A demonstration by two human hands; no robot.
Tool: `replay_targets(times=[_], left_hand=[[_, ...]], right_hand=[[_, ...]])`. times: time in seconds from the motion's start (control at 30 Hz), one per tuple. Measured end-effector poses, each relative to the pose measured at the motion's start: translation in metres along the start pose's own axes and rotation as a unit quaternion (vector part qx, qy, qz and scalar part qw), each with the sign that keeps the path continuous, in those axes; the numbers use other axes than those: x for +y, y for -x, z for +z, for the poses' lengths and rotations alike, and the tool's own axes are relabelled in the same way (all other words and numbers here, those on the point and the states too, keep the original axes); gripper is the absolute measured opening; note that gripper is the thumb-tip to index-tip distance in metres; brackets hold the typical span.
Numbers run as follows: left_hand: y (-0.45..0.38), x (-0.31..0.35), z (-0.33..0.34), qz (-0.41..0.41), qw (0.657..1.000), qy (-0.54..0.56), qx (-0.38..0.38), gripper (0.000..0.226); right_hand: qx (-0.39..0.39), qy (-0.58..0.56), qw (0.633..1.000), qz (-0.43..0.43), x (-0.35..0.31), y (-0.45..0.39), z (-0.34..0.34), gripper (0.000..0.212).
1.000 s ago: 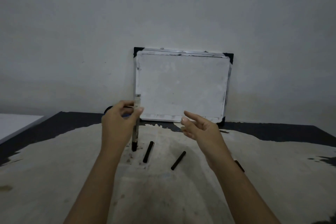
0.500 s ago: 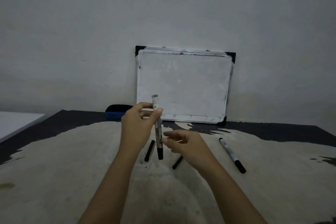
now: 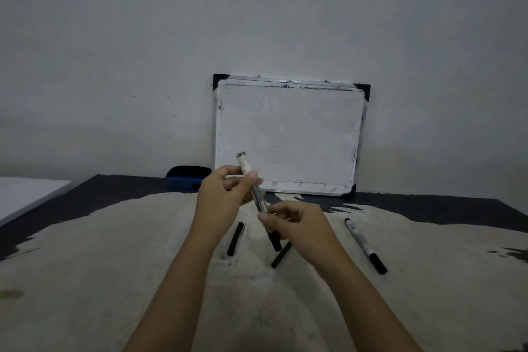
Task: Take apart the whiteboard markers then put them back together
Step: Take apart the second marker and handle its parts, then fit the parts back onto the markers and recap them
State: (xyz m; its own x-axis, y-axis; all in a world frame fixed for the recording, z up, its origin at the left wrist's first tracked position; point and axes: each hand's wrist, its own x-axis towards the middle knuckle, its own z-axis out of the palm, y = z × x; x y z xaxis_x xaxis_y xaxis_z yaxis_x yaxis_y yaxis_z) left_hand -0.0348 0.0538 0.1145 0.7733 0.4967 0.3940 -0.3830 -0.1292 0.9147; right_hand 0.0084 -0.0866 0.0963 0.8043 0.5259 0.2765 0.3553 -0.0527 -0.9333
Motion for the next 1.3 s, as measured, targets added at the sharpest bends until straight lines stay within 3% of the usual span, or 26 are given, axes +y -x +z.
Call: replay_targets(times=[0.17, 0.3, 0.47, 0.57, 0.67, 0.77, 0.83, 0.97, 1.3], left_hand=[[-0.006, -0.001, -0.011, -0.12, 0.98, 0.153, -0.048, 0.019], [-0.006, -0.005, -0.012, -0.152, 0.97, 0.174, -0.081, 0.007], [-0.005, -0.012, -0.004, -0.176, 0.966, 0.166, -0.087, 0.007], [-0.003, -0.016, 0.0, -0.202, 0.971, 0.096, -0.079, 0.016], [-0.001, -0.023, 0.003, -0.178, 0.98, -0.062, -0.059, 0.026], [0.001, -0.032, 0.0, -0.123, 0.977, -0.174, -0.014, 0.028], [0.001, -0.038, -0.002, -0.1, 0.972, -0.213, 0.008, 0.029], [0.003, -0.049, 0.002, -0.059, 0.958, -0.278, 0.022, 0.033], [0.006, -0.059, 0.011, -0.007, 0.939, -0.343, -0.01, 0.039]], right_hand=[[0.044, -0.017, 0.999, 0.003, -0.005, -0.003, -0.02, 0.006], [0.055, 0.006, 0.998, -0.006, -0.005, -0.005, -0.034, 0.008], [0.01, 0.103, 0.995, -0.015, -0.005, -0.005, -0.051, 0.008], [0.059, 0.175, 0.983, 0.0, 0.004, -0.007, -0.063, 0.005], [0.216, 0.192, 0.956, 0.045, 0.023, -0.012, -0.076, 0.007], [0.379, 0.243, 0.882, 0.137, 0.049, -0.013, -0.09, 0.013], [0.437, 0.274, 0.837, 0.181, 0.066, -0.009, -0.097, 0.014], [0.46, 0.308, 0.795, 0.248, 0.093, 0.001, -0.107, 0.017], [0.431, 0.341, 0.783, 0.293, 0.1, -0.003, -0.109, 0.02]])
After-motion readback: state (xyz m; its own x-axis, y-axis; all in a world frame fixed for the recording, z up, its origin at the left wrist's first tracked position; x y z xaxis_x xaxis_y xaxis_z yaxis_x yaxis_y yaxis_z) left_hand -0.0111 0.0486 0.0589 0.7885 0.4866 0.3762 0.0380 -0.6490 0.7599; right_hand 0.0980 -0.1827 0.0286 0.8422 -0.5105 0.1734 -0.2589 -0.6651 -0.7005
